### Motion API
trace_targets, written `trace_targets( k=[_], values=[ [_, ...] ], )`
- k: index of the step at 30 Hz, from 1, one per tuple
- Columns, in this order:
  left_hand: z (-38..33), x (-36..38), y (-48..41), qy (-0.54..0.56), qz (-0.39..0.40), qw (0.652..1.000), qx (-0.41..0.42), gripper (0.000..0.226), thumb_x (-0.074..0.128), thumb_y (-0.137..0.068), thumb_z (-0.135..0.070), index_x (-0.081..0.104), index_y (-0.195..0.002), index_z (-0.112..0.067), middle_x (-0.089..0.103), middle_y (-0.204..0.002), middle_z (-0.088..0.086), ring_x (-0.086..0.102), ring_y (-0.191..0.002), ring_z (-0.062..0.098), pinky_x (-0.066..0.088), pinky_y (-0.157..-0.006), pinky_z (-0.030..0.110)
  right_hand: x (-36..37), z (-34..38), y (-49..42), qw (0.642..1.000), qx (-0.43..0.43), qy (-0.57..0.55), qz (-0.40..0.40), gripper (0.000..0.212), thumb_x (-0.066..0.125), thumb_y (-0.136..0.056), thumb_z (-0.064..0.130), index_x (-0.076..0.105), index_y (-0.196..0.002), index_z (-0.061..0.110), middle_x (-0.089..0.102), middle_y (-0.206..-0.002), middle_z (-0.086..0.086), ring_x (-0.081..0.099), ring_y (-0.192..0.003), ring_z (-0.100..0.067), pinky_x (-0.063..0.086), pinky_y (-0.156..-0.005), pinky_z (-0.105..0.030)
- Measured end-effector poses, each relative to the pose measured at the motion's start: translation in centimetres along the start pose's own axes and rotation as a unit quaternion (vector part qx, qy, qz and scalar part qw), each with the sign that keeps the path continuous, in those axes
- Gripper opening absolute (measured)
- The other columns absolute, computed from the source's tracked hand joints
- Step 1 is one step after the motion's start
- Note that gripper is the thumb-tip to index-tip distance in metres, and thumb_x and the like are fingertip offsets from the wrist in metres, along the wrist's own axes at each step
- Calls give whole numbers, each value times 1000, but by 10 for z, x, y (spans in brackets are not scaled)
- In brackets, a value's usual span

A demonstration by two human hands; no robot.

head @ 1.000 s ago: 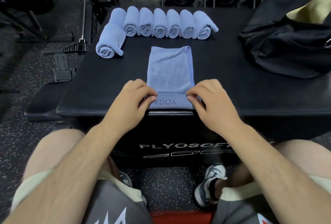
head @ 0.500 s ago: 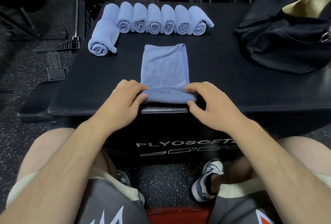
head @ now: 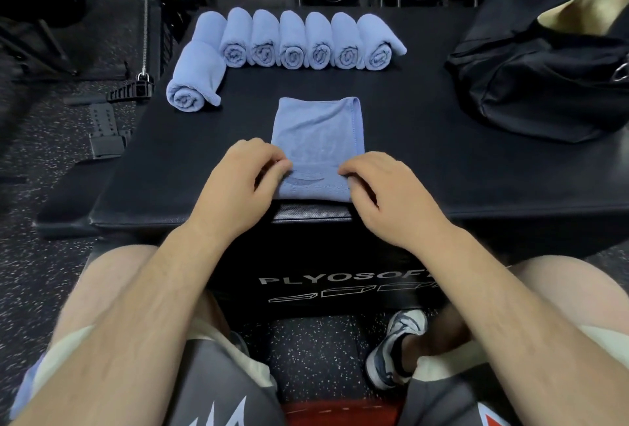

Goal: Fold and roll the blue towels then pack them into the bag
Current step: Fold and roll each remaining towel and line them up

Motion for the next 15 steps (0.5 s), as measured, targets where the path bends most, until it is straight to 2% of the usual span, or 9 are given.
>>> trace_targets(
  k=[2,4,6,8,10,12,15],
  values=[
    [6,4,5,11,54,998,2,22,71,-91,-38,66,-108,-26,58,-98,-13,49,-94,9,41,-84,21,3,-7,2,999,21,-12,48,35,62,-93,36,58,-127,28,60,-125,18,52,-120,-5,39,-105,-32],
    [15,10,10,20,108,994,-11,38,76,-87,-36,61,-122,-30,56,-112,-16,49,-106,8,39,-91,20,7,-9,4,997,22,-22,76,45,67,-90,40,54,-132,30,56,-130,20,48,-124,-3,35,-109,-32],
    [18,11,10,15,112,993,-17,38,72,-91,-31,59,-127,-30,56,-118,-17,49,-111,9,37,-92,17,4,-9,1,997,18,-32,62,41,66,-92,35,56,-131,28,57,-127,19,50,-120,-5,40,-107,-34],
    [16,10,9,15,99,995,-22,32,67,-95,-30,59,-126,-31,58,-115,-18,49,-110,8,37,-89,15,-1,-10,-1,997,33,-50,49,32,63,-95,33,60,-126,25,57,-121,18,53,-113,-5,44,-101,-29],
    [15,10,10,51,102,992,-51,25,63,-97,-32,59,-122,-37,60,-112,-18,52,-108,6,38,-89,19,-4,-14,-1,993,68,-84,44,22,61,-96,32,65,-116,23,50,-116,21,56,-101,-5,46,-89,-21],
    [16,12,13,112,114,983,-92,17,59,-99,-32,58,-114,-40,63,-107,-13,55,-104,8,43,-89,27,-3,-19,1,986,110,-116,51,15,58,-96,28,67,-95,16,45,-109,17,55,-90,-11,45,-77,-19],
    [12,14,11,122,98,983,-91,7,56,-102,-32,60,-107,-35,63,-101,-10,54,-101,13,43,-91,27,5,-28,-1,978,159,-122,57,29,50,-97,23,56,-78,2,47,-100,5,50,-92,-14,42,-76,-25]
  ],
)
Point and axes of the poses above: each hand's wrist, its own y-axis away from the middle knuckle, its own x-axis out of the palm, z = x × y, the point moved 9 cm from there along -y, towards the middle knuckle
